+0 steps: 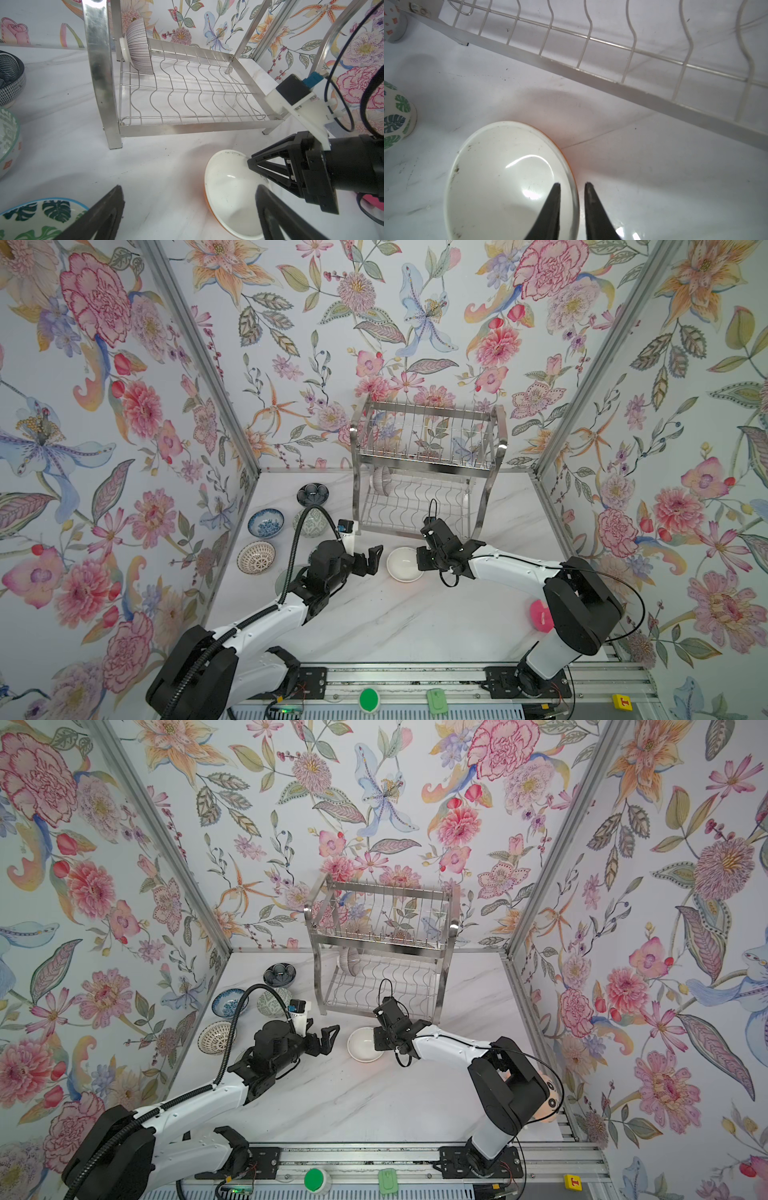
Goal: Load the bowls into the dish rack
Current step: 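Lower the right gripper onto the white bowl's rim to grasp it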
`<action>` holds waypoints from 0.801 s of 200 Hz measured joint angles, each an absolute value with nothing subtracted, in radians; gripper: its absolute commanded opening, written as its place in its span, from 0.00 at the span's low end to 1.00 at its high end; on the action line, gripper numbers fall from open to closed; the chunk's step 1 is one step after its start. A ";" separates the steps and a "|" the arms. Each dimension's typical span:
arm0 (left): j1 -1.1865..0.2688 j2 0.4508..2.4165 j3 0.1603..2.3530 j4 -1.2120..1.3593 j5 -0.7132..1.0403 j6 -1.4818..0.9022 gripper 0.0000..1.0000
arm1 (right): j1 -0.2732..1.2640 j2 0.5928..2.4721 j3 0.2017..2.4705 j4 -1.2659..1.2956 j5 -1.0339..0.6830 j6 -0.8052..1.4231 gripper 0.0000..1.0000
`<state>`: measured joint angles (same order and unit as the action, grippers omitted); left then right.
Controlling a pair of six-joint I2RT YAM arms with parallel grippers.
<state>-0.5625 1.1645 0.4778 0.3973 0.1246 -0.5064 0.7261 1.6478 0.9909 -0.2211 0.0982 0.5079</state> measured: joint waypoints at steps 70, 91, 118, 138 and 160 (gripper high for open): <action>-0.508 1.148 0.461 0.412 0.175 -0.536 0.99 | 0.804 1.596 1.082 -0.280 0.184 0.478 0.43; -0.462 1.148 0.433 0.450 0.219 -0.572 0.99 | 0.849 1.622 1.135 -0.276 0.192 0.479 0.44; -0.403 1.148 0.385 0.475 0.274 -0.620 0.99 | 0.891 1.707 1.190 -0.262 0.188 0.487 0.44; -0.372 1.148 0.362 0.487 0.313 -0.650 0.99 | 0.913 1.771 1.212 -0.258 0.176 0.493 0.45; -0.340 1.144 0.328 0.503 0.357 -0.679 0.99 | 0.930 1.827 1.230 -0.258 0.165 0.498 0.45</action>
<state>-0.3397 1.1442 0.3283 0.5026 0.3569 -0.6788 0.9302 1.8271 1.2297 -0.2577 0.1650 0.4980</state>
